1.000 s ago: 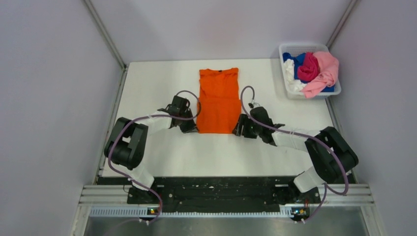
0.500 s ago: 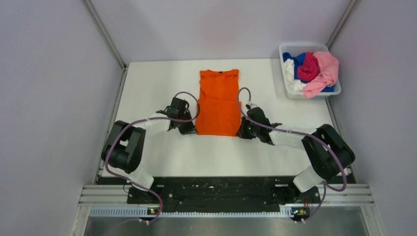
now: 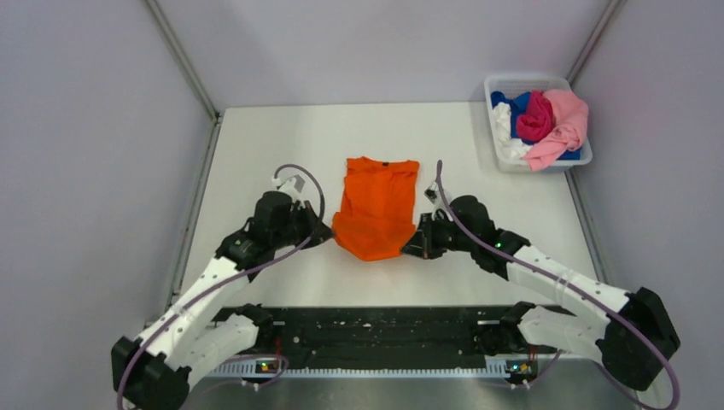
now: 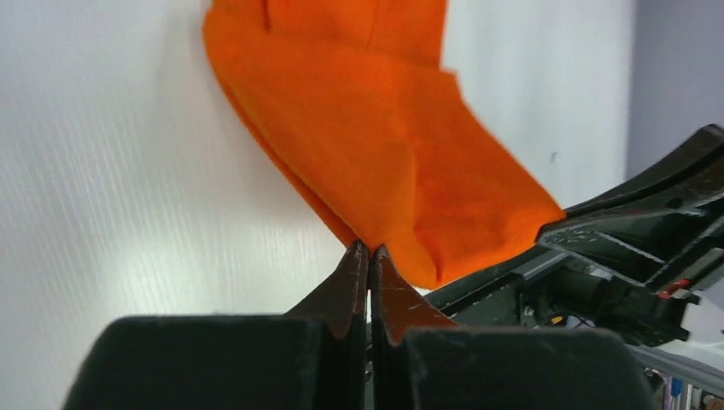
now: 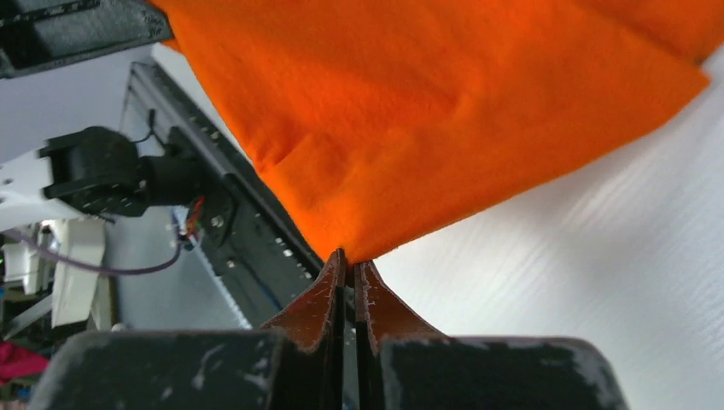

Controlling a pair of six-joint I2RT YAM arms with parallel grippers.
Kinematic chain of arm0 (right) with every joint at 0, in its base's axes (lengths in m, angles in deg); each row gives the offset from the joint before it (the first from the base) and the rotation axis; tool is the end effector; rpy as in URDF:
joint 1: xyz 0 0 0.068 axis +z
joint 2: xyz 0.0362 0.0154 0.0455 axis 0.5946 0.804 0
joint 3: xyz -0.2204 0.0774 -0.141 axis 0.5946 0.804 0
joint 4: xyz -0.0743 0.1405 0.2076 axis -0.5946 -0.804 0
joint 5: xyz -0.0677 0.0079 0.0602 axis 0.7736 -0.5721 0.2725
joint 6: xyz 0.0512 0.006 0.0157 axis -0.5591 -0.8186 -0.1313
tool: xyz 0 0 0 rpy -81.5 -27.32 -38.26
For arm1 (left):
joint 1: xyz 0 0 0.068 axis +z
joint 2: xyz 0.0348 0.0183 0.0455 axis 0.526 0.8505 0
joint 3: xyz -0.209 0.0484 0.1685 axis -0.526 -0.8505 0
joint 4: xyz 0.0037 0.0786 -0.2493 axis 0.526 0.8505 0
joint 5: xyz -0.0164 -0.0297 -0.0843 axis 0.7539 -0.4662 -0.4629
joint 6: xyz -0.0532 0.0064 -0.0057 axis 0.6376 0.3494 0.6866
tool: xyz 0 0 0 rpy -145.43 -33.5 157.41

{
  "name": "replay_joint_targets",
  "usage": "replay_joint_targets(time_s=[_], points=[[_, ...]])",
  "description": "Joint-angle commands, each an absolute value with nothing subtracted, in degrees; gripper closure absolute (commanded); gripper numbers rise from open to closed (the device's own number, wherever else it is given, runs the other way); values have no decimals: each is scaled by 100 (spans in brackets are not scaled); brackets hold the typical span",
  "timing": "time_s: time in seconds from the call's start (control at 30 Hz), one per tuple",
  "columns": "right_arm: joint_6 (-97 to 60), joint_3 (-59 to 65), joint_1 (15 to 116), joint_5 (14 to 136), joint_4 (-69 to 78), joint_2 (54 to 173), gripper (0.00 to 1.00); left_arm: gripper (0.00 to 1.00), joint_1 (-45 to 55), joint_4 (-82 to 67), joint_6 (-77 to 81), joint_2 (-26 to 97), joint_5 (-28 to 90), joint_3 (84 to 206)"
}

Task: Fold and stack the t-shirts
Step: Fold the long partially folded tshirt into a neat square

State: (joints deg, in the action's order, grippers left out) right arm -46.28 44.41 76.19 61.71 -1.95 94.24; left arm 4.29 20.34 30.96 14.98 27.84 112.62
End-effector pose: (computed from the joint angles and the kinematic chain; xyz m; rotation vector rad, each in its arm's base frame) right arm 0.1681 0.1557 0.2241 -0.3252 2.3402 1.0814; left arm 0.1764 -0.0996 0.2538 -0.1692 2.3982 -0.8226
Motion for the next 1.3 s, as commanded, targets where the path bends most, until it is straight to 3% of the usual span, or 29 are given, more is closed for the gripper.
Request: replay_joint_targets(time_s=[0.0, 0.27, 0.63, 1.27], points=[[-4497, 4137, 7657, 5525, -462, 8807, 100, 100, 426, 2257, 3119, 657, 2908, 11484], [-4320, 3633, 7267, 5204, -803, 8719, 100, 100, 432, 2386, 2924, 847, 3968, 12247], [-4519, 3583, 5992, 4834, -203, 9515, 100, 100, 538, 1868, 2707, 2727, 4717, 13443], [-4592, 2550, 5431, 5964, 641, 11321, 100, 100, 1266, 1598, 2310, 5869, 4447, 15329]])
